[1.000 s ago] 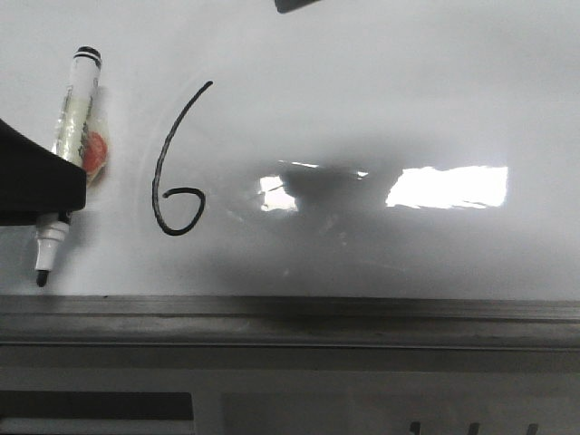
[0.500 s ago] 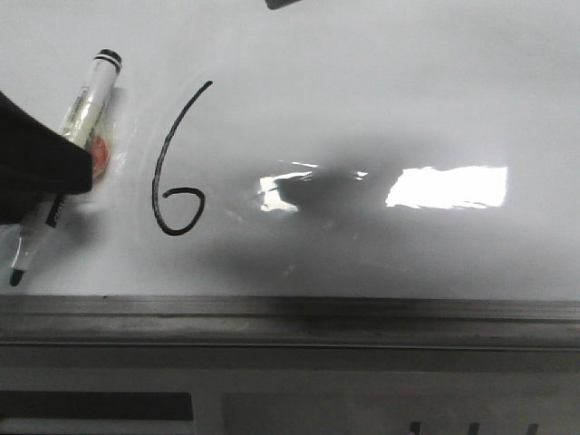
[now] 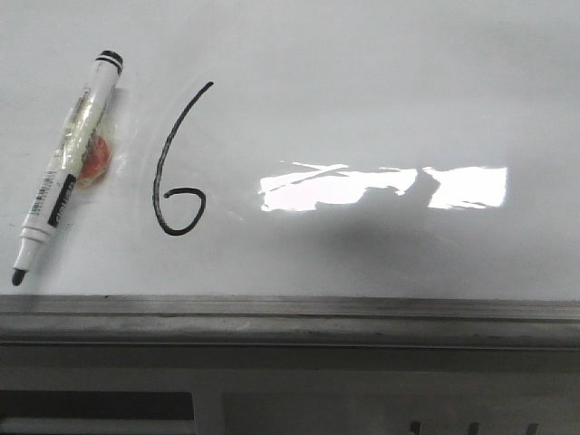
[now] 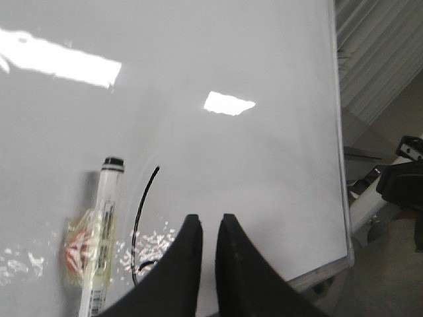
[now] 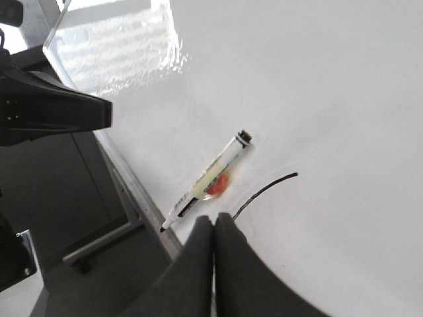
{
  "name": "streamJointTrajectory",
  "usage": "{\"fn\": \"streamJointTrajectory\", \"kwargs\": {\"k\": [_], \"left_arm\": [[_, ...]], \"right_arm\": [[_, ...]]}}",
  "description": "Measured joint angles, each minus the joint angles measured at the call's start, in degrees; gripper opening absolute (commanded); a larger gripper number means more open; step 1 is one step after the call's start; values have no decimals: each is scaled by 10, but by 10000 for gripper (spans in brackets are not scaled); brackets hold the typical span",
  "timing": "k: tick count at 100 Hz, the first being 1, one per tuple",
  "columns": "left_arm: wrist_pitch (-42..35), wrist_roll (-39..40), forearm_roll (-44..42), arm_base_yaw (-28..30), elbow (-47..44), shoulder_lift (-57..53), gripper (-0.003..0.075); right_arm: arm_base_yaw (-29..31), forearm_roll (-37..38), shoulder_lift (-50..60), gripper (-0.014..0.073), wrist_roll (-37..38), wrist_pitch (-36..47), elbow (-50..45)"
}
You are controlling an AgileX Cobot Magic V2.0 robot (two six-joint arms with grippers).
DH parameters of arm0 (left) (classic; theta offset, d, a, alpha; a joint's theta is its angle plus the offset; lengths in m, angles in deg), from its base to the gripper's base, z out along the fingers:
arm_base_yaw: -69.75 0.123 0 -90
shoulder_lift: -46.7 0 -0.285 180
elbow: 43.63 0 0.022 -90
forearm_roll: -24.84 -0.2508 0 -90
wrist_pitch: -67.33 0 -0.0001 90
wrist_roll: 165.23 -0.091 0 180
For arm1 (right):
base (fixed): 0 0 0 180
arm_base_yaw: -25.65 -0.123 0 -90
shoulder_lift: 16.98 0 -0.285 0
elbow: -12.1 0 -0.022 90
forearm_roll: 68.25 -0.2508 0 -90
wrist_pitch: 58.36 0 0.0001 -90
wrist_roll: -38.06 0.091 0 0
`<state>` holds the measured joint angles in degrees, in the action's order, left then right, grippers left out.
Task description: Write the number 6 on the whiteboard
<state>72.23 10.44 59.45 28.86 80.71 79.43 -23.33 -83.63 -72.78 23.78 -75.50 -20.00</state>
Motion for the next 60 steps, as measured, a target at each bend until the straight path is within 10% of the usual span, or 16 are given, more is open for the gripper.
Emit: {"fn": "streamJointTrajectory", "kwargs": {"k": [60], "left_arm": [[138,-2,-212,0,-35,-190,-20]], "right_arm": [[0,66,406,-64,0,98,-317]]}}
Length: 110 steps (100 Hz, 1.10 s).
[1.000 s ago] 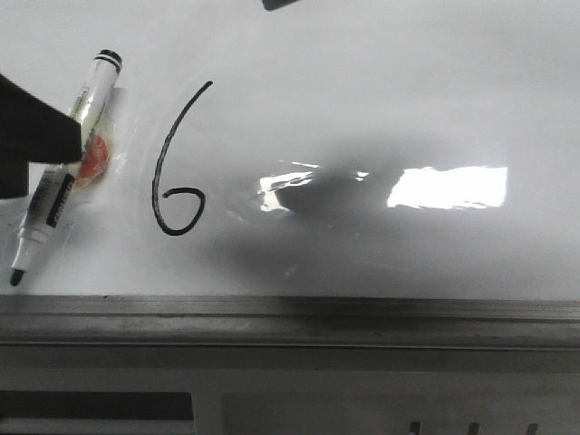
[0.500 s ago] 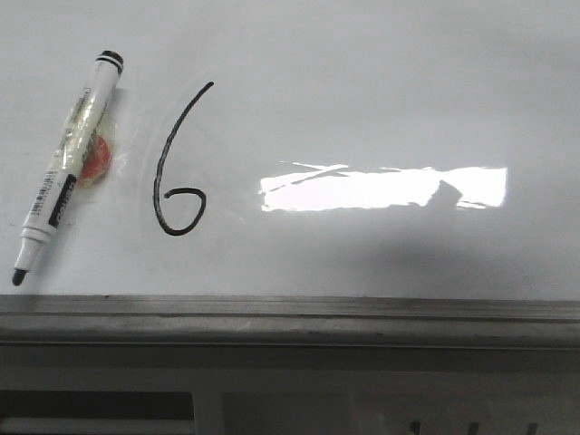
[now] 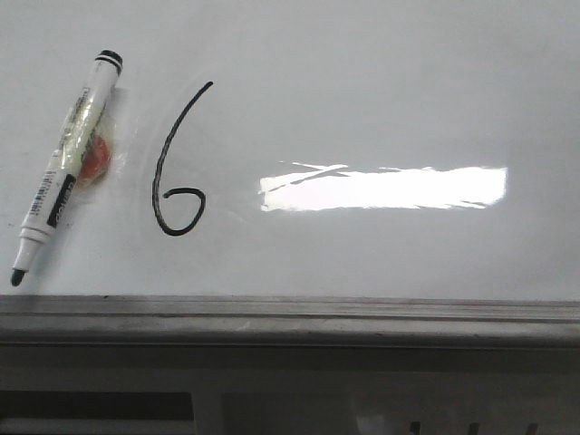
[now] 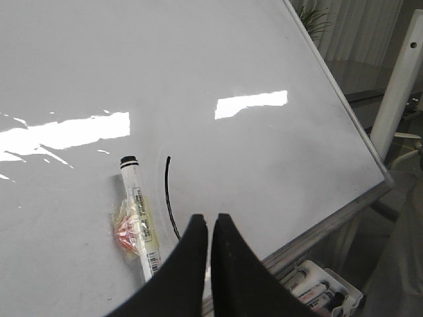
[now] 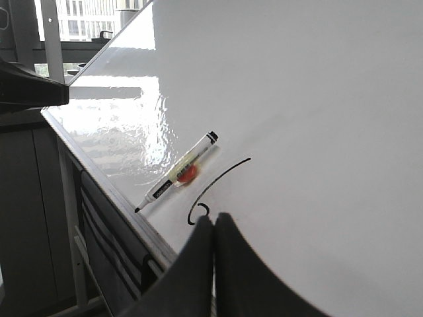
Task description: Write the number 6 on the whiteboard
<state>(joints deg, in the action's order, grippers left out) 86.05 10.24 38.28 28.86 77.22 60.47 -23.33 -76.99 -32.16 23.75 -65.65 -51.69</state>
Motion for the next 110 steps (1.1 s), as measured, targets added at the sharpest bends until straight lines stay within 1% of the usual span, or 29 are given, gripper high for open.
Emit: {"fn": "streamJointTrajectory", "kwargs": {"k": [20,48,59,69,76,88,99,110], "left_arm": [[0,0,0,0,0,0,-20],[0,-1,0,0,-1,-1,-20],[-4,-1,0,1,-16,-1,-20],[-4,-1,-22,11,-36,-1,-20],[-4,-1,-45,30,-48,-1,-20],[-4,-1,-67,86,-67,-1,-20],[-6,-1,-72,154,-90,-4,-20],[-12,-1,-73,225,-119,-31,-20]], "right_arm": [[0,1,27,-64,0,1,-31],[0,1,27,-64,0,1,-34],[0,1,27,-64,0,1,-34],[0,1,27,-64,0,1,-34],[0,1,27,-64,0,1,-34],[0,1,27,-64,0,1,-34],[0,1,27,-64,0,1,-34],[0,1,27,-64,0,1,-34]]}}
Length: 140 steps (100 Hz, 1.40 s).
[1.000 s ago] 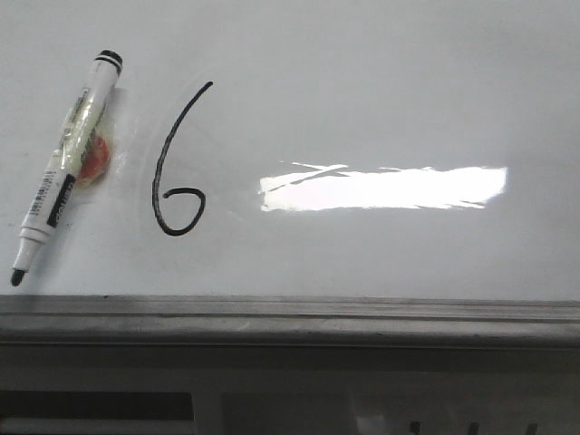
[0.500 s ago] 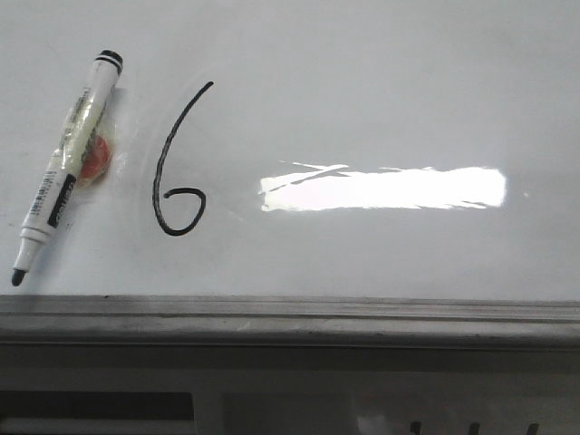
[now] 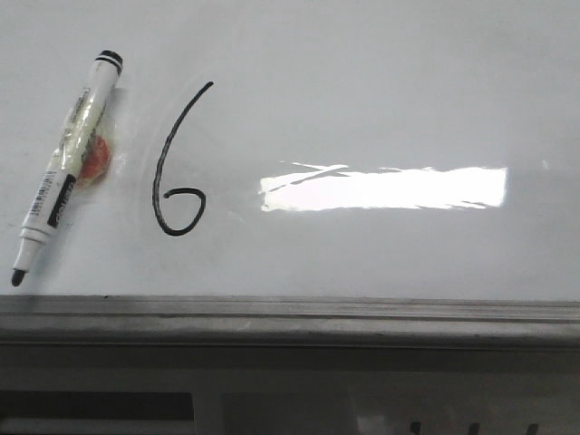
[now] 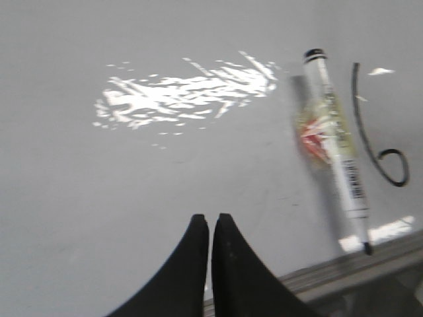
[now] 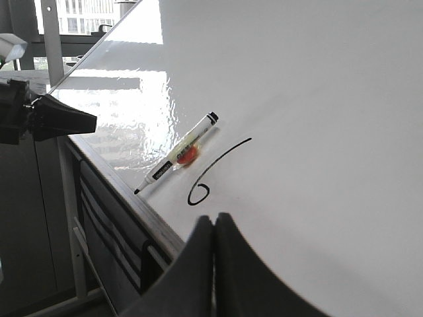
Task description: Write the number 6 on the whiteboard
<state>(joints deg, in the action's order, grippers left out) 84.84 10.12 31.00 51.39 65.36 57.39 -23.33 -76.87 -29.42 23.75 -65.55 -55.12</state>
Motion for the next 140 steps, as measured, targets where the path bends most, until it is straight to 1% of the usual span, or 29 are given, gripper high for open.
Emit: {"fn": "streamJointTrajectory", "kwargs": {"k": [11,25,31,39,62,79,140], "left_arm": [[-20,0,0,67,-32,-29,-20],[-37,1,0,138,-62,-32,-20],[-47,1,0,157,-62,-32,-20],[-37,1,-1,172,-62,-32,-20],[9,14,-17,180,-62,-32,-20],[10,29,-27,180,-62,-32,-20],[9,31,-28,180,-62,-32,-20]], "right_arm": [[0,0,0,-64,0,0,0],[0,0,0,-64,-1,0,0],[0,0,0,-64,-1,0,0],[0,0,0,-64,-1,0,0],[0,0,0,-64,-1,0,0],[0,0,0,-64,-1,0,-1],[0,0,0,-64,-2,0,-1]]}}
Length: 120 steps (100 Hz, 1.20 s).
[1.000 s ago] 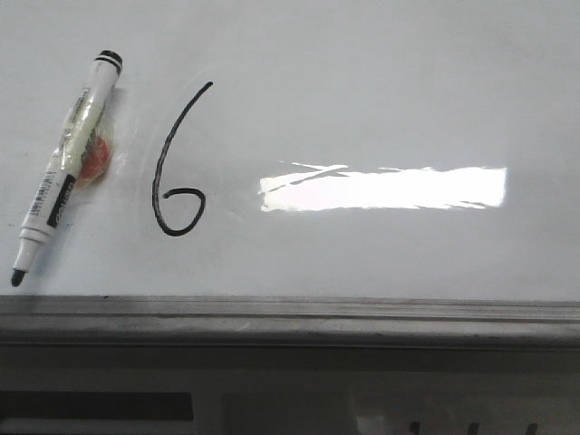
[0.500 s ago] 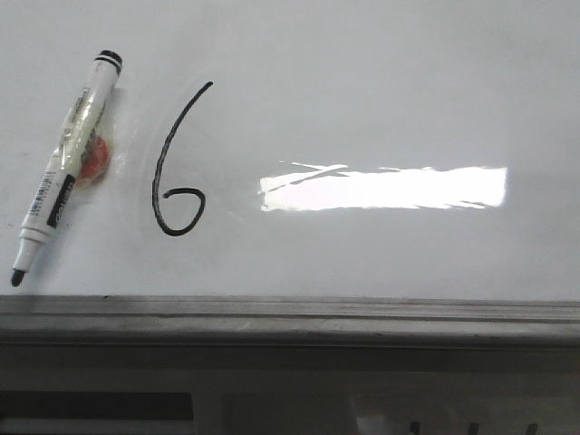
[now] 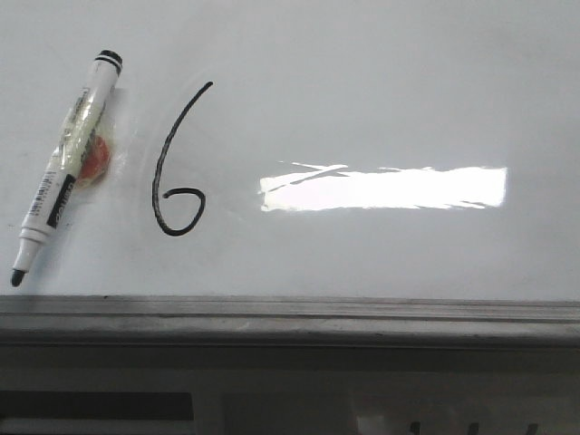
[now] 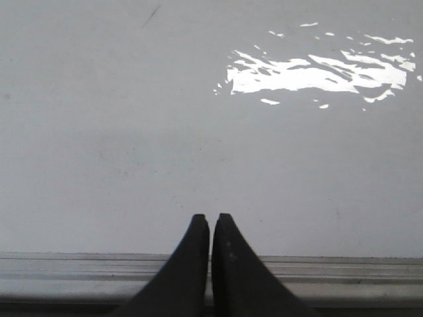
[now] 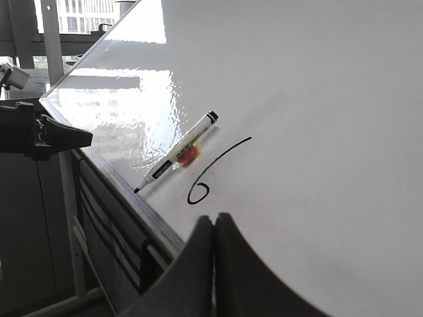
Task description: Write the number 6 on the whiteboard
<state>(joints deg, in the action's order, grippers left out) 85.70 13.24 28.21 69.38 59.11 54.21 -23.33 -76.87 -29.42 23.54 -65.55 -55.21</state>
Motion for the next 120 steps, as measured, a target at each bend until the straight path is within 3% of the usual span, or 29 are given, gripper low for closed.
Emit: {"fn": "streamJointTrajectory", "kwargs": {"k": [26,38,50,67,85,106,120], "left_arm": [[0,0,0,0,0,0,-20],[0,0,0,0,0,0,-20],[0,0,0,0,0,0,-20],[0,0,0,0,0,0,-20],[0,0,0,0,0,0,-20],[0,0,0,0,0,0,-20],[0,0,0,0,0,0,-20]], "right_arm": [[0,0,0,-64,0,0,0],[26,0,-1,-64,0,0,-1],[97,0,-11,-64,0,14,-18],[242,5,-13,-64,4,41,-59],[385,78,-13,-64,91,51,-94],[486,114,12,-64,122,47,-105],[531,117,47,-64,125,-32,-105]]}}
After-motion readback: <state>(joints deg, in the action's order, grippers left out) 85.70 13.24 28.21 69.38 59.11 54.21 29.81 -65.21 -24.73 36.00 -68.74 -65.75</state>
